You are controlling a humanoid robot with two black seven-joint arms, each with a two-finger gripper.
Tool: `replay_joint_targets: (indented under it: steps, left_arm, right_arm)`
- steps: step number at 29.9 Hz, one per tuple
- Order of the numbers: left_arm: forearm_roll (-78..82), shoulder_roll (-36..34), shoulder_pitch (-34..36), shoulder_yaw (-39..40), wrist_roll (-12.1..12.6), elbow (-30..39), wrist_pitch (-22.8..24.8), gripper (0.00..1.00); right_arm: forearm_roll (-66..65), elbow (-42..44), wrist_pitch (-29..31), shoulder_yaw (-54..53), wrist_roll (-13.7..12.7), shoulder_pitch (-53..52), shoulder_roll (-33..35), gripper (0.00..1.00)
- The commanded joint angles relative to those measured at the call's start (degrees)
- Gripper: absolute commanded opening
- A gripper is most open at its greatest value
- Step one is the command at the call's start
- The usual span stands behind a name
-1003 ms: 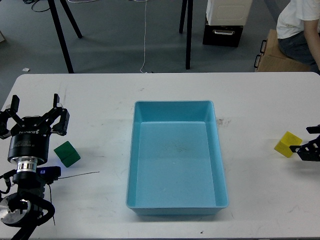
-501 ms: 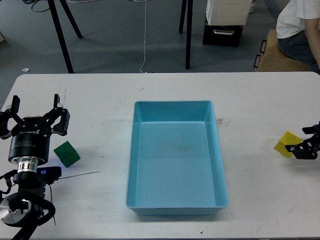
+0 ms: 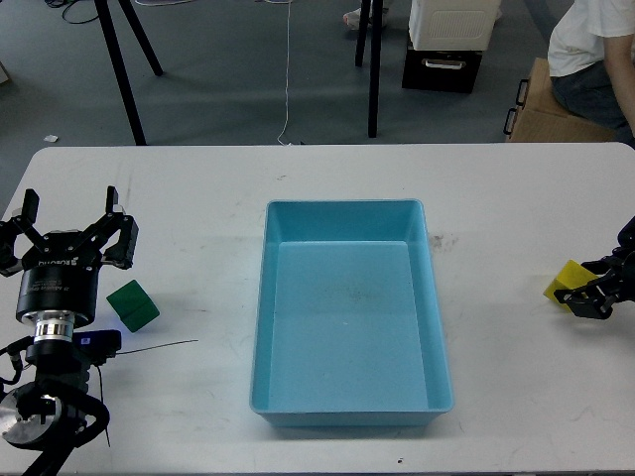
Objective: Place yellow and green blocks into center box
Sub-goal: 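Lower the right gripper onto the yellow cube and close it, then lift the yellow cube with the right gripper and lower it into the tray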
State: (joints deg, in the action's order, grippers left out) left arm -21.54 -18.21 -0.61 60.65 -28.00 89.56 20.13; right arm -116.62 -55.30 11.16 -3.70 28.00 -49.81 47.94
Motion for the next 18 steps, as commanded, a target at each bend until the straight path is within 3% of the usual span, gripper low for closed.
replay_joint_targets:
  steps: [1, 8, 18]
  left_arm:
    - [0.0, -0.07, -0.01, 0.0, 0.0, 0.01, 0.0, 1.0]
    - [0.0, 0.11, -0.01, 0.0, 0.0, 0.01, -0.09, 1.0]
    - [0.0, -0.07, 0.08, 0.0, 0.0, 0.01, -0.09, 1.0]
  right_arm:
    - [-0.19, 0.36, 0.0, 0.01, 0.0, -1.16, -0.04, 0.23]
    - [0.08, -0.51, 0.0, 0.01, 0.0, -11.77, -0.04, 0.03]
    - [0.08, -14.3, 0.0, 0.88, 0.0, -33.41, -3.2, 0.02]
